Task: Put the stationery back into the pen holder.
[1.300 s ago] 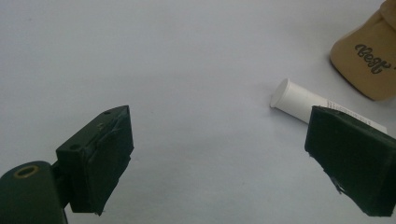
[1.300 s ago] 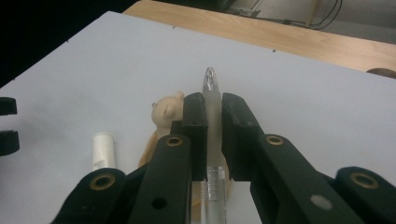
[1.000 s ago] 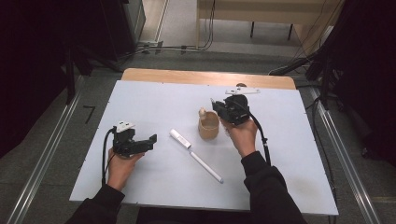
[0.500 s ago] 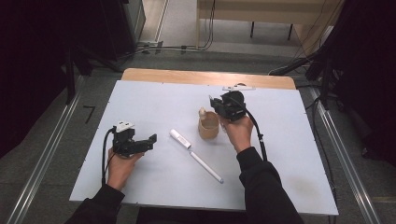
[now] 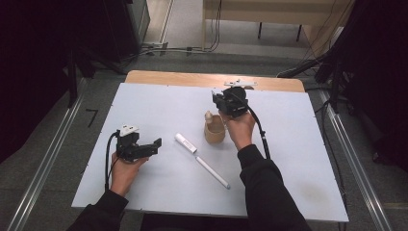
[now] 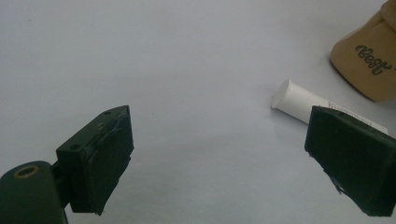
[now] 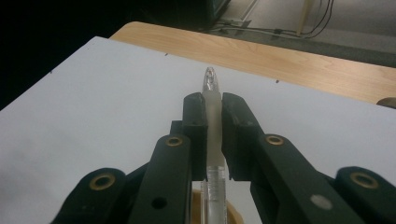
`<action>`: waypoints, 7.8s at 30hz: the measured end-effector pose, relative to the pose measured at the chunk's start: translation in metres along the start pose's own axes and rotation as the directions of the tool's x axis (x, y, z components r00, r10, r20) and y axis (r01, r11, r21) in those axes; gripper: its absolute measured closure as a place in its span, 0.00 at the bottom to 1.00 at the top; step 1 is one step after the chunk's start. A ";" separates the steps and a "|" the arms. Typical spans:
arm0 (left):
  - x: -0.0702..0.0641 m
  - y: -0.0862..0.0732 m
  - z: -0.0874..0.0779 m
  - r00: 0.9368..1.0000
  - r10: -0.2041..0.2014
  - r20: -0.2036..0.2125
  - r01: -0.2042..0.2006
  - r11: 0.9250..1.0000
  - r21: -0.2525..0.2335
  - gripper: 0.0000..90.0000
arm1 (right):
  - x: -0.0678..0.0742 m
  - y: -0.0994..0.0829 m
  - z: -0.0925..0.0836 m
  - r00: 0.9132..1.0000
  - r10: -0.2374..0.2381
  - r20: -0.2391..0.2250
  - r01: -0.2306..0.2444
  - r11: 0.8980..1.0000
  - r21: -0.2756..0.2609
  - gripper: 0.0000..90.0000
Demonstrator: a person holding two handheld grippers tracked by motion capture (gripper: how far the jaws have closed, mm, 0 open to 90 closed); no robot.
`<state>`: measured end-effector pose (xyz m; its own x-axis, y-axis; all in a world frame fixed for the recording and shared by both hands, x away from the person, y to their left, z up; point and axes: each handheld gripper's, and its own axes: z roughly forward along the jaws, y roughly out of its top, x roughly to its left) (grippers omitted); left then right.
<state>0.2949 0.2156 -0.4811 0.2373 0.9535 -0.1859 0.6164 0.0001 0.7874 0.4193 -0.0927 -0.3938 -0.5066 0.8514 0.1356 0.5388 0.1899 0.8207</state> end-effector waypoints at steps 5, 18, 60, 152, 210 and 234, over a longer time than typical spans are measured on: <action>0.001 0.000 0.000 1.000 -0.004 0.000 0.004 1.000 -0.001 0.09 | 0.001 0.003 0.007 1.000 0.008 0.013 -0.008 1.000 -0.014 0.88; 0.001 0.000 0.001 1.000 -0.005 0.003 0.005 1.000 0.001 0.09 | 0.002 0.006 0.017 0.999 0.033 0.023 -0.032 0.999 -0.039 0.88; 0.002 0.000 0.000 1.000 -0.005 0.001 0.005 1.000 0.000 0.09 | -0.015 -0.004 0.001 0.998 0.064 -0.027 -0.065 0.997 -0.040 0.47; 0.000 -0.001 0.000 1.000 -0.002 -0.006 0.002 1.000 0.004 0.09 | 0.029 -0.134 -0.053 0.974 -0.152 -0.170 0.177 0.974 0.144 0.33; 0.000 -0.001 0.000 1.000 0.001 -0.004 -0.001 1.000 0.007 0.09 | 0.056 -0.156 -0.031 0.947 -0.247 -0.206 0.290 0.934 0.210 0.51; 0.000 -0.001 0.000 1.000 0.002 -0.002 -0.002 1.000 0.008 0.09 | 0.061 -0.159 -0.027 0.940 -0.262 -0.217 0.312 0.919 0.242 0.71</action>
<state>0.2944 0.2155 -0.4825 0.2370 0.9541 -0.1833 0.6221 -0.0041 0.7829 0.2850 -0.0837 -0.5009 -0.7636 0.6449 0.0328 0.4999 0.5581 0.6623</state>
